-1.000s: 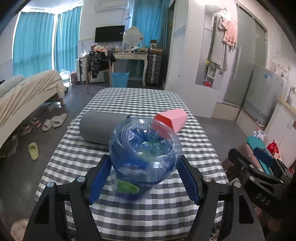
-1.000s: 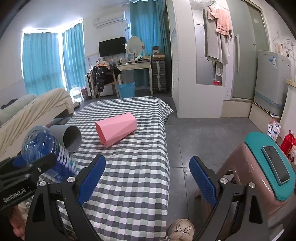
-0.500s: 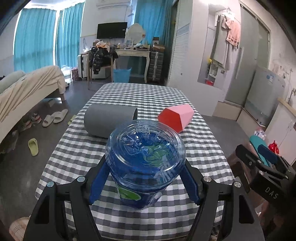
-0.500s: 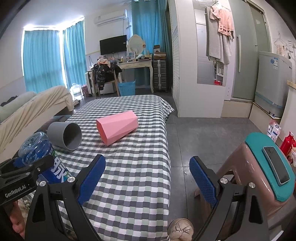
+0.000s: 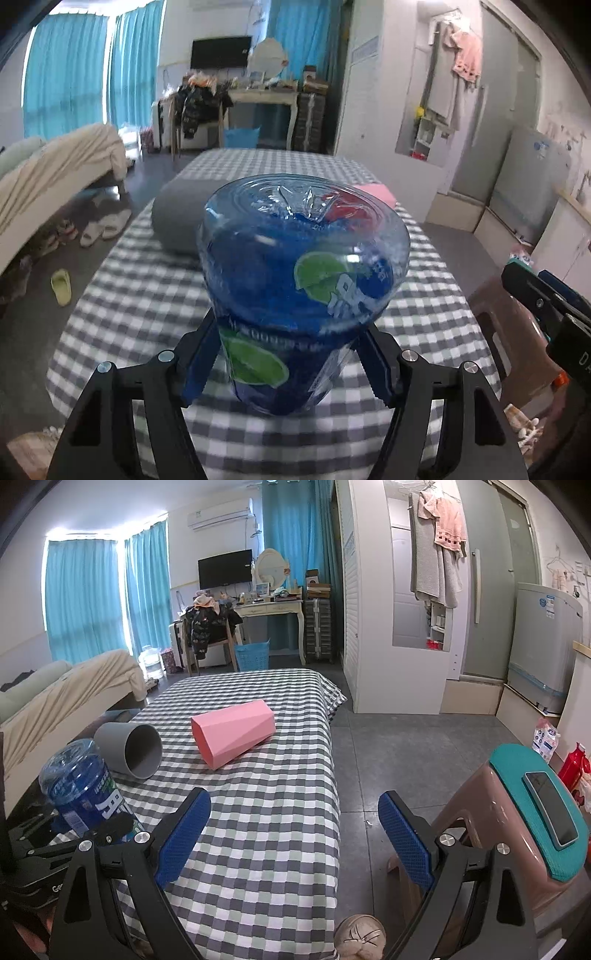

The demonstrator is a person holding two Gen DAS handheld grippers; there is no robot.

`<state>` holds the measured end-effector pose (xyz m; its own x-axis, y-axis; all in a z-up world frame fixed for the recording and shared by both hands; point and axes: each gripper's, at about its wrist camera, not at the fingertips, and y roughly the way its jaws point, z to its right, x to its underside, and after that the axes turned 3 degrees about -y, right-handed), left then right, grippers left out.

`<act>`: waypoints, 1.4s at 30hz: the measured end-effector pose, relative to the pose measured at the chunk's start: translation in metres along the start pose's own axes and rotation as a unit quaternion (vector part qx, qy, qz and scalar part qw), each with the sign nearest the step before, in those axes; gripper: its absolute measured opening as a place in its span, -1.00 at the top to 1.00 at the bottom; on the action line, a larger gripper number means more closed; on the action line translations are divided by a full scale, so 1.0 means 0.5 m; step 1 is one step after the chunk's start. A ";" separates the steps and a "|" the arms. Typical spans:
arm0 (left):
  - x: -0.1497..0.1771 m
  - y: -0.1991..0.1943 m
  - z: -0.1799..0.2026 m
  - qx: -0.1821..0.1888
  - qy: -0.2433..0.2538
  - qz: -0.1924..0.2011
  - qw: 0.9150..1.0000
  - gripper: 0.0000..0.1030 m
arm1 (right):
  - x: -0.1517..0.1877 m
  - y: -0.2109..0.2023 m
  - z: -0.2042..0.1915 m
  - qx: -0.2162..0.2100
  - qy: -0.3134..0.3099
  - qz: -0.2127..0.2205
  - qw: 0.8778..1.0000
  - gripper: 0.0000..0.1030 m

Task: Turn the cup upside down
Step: 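Lift the bottle with the left gripper and turn it cap-down, then set the bottle cap-down on the cloth and open the left gripper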

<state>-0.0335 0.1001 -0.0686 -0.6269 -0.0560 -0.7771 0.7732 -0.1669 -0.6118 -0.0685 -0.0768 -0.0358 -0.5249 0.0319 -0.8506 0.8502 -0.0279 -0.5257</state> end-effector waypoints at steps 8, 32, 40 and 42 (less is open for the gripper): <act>-0.013 0.023 0.032 0.018 0.013 0.034 0.999 -0.38 | 0.000 0.003 0.008 0.004 0.006 -0.001 1.000 -0.79; -0.056 -0.056 0.041 0.031 0.041 0.074 0.996 -0.65 | -0.012 -0.036 0.037 0.007 0.046 0.053 0.998 -0.79; -0.087 -0.154 0.015 0.035 0.040 0.134 0.990 -0.66 | -0.013 -0.050 0.033 0.010 0.037 0.064 0.997 -0.79; -0.085 -0.179 -0.001 0.030 0.034 0.149 0.988 -0.66 | -0.010 -0.058 0.027 0.013 0.031 0.068 0.997 -0.79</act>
<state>-0.0757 0.1177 0.0191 -0.3631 -0.0452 -0.9307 0.9140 -0.2113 -0.3463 -0.0910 -0.0898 -0.0166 -0.4004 0.0883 -0.9121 0.9116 -0.0626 -0.4063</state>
